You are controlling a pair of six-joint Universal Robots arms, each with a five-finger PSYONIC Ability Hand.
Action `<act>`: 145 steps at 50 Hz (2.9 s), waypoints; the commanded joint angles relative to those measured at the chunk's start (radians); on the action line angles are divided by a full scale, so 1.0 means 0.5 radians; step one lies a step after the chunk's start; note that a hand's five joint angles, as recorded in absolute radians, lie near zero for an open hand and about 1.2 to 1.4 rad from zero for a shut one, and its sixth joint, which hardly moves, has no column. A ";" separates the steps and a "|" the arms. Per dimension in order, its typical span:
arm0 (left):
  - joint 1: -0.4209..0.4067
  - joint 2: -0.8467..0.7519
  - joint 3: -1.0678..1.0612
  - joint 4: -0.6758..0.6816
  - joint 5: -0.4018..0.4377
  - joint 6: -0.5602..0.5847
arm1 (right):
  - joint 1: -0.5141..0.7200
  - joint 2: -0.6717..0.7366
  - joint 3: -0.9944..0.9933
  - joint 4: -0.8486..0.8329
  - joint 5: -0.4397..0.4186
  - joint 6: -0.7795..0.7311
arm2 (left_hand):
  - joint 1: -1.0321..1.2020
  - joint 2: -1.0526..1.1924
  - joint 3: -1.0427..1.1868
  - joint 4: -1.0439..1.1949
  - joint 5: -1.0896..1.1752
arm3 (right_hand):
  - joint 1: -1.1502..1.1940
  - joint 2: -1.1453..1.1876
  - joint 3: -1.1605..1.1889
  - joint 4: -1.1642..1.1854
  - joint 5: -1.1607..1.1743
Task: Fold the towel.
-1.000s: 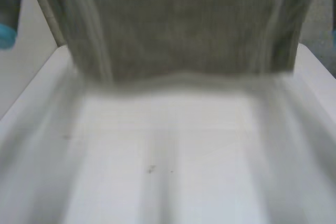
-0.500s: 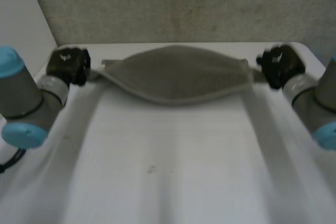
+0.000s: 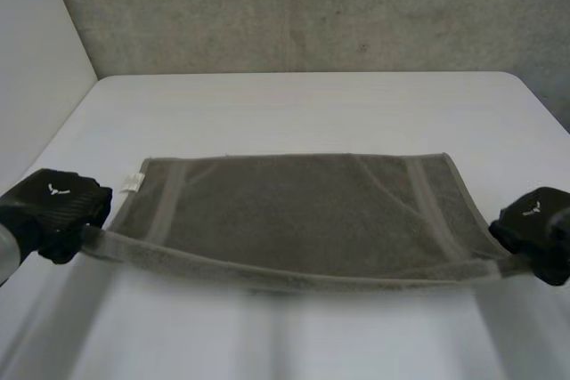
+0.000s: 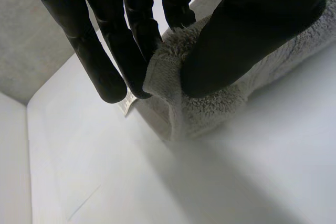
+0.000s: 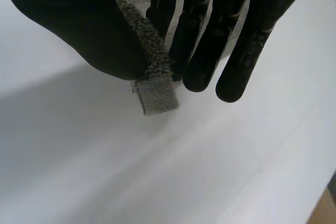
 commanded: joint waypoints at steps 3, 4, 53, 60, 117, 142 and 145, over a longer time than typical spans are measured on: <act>0.024 -0.289 0.098 0.285 0.091 -0.001 | 0.003 0.106 -0.003 -0.251 0.014 -0.031 | 0.433 0.356 0.364 0.357 0.388 | 0.863 0.436 0.422 0.403 0.448; 0.006 -0.412 0.150 0.368 0.087 -0.023 | 0.015 0.188 -0.079 -0.382 0.029 0.057 | 0.433 0.356 0.364 0.357 0.388 | 0.863 0.436 0.422 0.403 0.448; -0.454 -1.772 1.513 0.851 -0.465 -0.431 | 0.451 1.402 -1.062 -1.761 0.443 0.426 | -2.009 -2.086 -2.078 -2.085 -2.054 | -1.581 -2.008 -2.021 -2.040 -1.996; -0.467 -1.573 1.378 0.854 -0.465 -0.437 | 0.436 1.058 -0.791 -1.709 0.474 0.591 | -2.009 -2.086 -2.078 -2.085 -2.054 | -1.581 -2.008 -2.021 -2.040 -1.996; -0.454 -0.934 0.411 1.283 -0.456 -1.066 | -0.239 0.929 -0.328 -1.748 0.664 0.162 | -2.009 -2.086 -2.078 -2.085 -2.054 | 0.863 0.436 0.422 0.403 0.448; -0.464 -0.907 0.393 1.286 -0.453 -1.066 | 1.128 0.793 -0.399 -1.868 -0.152 0.705 | -2.009 -2.086 -2.078 -2.085 -2.054 | 0.863 0.436 0.422 0.403 0.448; -0.464 -0.907 0.390 1.286 -0.453 -1.063 | 1.282 0.925 -0.411 -1.871 -0.170 0.653 | -2.009 -2.086 -2.078 -2.085 -2.054 | 0.863 0.436 0.422 0.403 0.448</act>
